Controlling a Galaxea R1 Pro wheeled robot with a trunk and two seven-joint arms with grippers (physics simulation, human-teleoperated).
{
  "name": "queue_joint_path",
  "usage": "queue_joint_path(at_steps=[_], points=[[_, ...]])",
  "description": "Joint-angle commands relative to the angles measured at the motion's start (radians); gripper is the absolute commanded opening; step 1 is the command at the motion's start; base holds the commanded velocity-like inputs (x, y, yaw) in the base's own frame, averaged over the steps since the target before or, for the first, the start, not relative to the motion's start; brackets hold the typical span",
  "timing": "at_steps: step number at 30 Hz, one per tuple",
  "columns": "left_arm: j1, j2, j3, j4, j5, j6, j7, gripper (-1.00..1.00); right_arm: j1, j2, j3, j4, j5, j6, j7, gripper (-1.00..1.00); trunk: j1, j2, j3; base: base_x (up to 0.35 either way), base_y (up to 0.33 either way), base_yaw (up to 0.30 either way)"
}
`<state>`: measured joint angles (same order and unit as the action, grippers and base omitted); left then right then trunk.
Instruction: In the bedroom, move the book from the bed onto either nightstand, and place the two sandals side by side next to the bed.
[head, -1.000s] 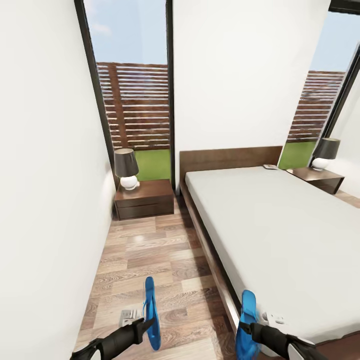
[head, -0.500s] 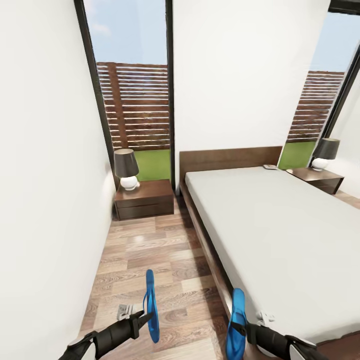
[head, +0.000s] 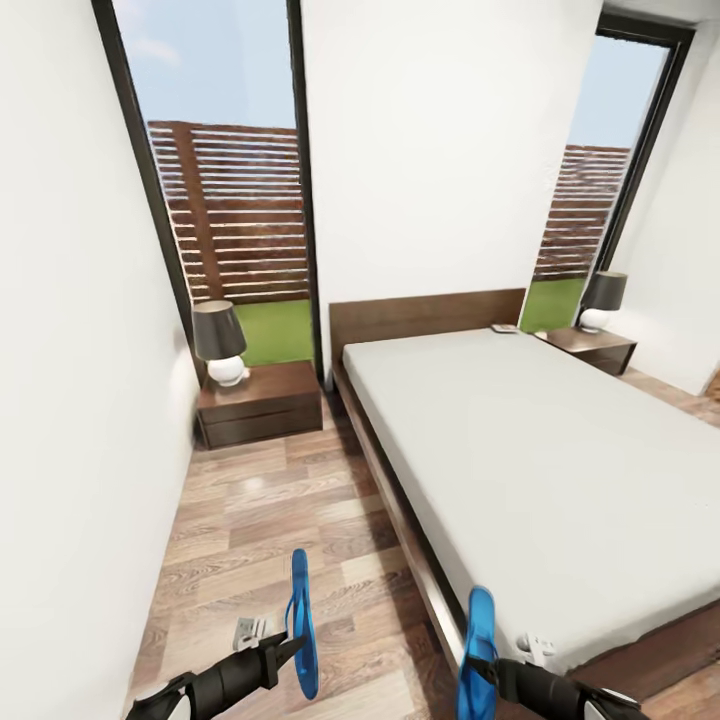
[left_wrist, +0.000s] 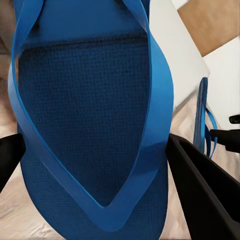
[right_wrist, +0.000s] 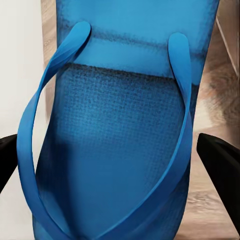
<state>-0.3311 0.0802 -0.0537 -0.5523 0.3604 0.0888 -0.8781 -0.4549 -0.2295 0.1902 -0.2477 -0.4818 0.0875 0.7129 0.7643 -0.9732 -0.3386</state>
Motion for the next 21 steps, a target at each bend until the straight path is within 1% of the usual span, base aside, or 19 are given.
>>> queue_joint_path(at_steps=[1, 21], points=[[0.0, 0.001, -0.005, -0.001, 0.011, 0.009, -0.001, -1.0, -0.001, -0.001, 0.004, -0.001, -0.011, 0.009, 0.002, -1.0, 0.0, -0.001, -0.001, 0.0, 0.0, -0.25], [0.0, 0.0, -0.006, 0.001, 0.011, 0.008, 0.001, -1.0, -0.001, -0.001, 0.005, -0.001, -0.011, 0.009, 0.002, -1.0, 0.0, -0.001, -0.001, 0.0, 0.0, -0.24]])
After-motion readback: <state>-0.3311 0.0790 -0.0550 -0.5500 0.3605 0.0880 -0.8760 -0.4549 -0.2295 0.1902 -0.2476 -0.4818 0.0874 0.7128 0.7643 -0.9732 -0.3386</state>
